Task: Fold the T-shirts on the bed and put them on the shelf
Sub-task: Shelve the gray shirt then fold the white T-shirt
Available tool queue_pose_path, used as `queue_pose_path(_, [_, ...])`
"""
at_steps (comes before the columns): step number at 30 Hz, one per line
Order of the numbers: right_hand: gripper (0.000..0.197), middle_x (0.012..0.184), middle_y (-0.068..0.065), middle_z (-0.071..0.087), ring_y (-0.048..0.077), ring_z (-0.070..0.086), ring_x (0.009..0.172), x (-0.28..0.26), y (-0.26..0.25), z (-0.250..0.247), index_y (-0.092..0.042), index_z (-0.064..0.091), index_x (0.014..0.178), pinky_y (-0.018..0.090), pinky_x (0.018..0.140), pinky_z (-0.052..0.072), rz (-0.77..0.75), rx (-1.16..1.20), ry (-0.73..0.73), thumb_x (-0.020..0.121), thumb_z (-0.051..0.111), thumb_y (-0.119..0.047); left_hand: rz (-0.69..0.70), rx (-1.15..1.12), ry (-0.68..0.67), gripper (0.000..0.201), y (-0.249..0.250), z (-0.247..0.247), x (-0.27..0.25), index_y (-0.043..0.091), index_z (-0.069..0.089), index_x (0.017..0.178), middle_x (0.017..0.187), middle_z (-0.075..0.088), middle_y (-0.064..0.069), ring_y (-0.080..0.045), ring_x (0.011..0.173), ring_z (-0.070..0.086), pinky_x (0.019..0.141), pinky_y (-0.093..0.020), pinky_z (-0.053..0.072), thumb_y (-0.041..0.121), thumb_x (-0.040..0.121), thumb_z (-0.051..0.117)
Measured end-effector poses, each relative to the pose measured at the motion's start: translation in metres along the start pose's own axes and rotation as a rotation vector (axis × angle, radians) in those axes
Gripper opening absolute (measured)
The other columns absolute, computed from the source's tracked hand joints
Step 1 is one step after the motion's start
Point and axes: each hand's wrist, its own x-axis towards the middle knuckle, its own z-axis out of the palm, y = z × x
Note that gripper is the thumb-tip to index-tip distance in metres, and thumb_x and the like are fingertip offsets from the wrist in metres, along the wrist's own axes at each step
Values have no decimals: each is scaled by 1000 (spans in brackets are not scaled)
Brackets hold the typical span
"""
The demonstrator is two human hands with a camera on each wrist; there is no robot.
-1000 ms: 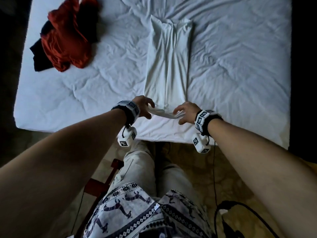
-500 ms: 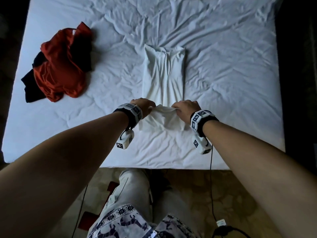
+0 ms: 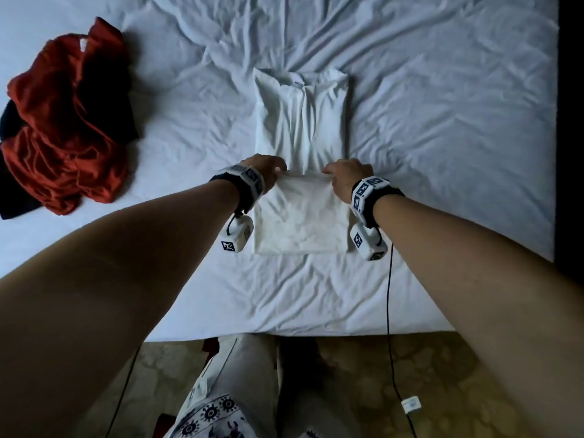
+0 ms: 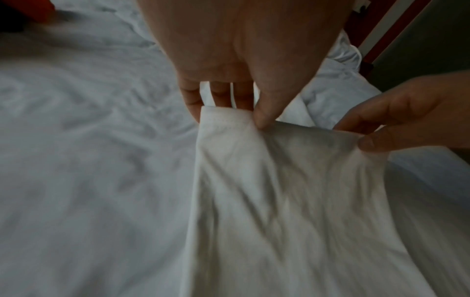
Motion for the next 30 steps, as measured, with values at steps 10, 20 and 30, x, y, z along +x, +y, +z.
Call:
queue_pose_path(10, [36, 124, 9, 59, 30, 54, 116, 8, 20, 34, -17, 62, 117, 39, 100, 45, 177, 460, 197, 85, 50, -8, -292, -407, 306, 41, -30, 25, -11, 12, 52, 125, 119, 58, -11, -27, 109, 56, 88, -30, 42, 17, 86, 62])
queue_pose_path(20, [16, 79, 5, 71, 29, 70, 83, -50, 43, 114, -14, 65, 72, 37, 79, 56, 537, 767, -172, 76, 67, -30, -603, -771, -101, 22, -55, 112, -69, 6, 65, 100, 73, 66, -12, -26, 74, 62, 76, -40, 54, 22, 84, 68])
queue_pose_path(30, [34, 76, 6, 68, 25, 63, 72, -84, 32, 134, -14, 67, 66, 35, 72, 51, 615, 789, -215, 66, 71, -48, -631, -769, -119, 26, -52, 128, -96, 10, 69, 92, 85, 67, -8, -25, 76, 59, 77, -31, 50, 36, 85, 70])
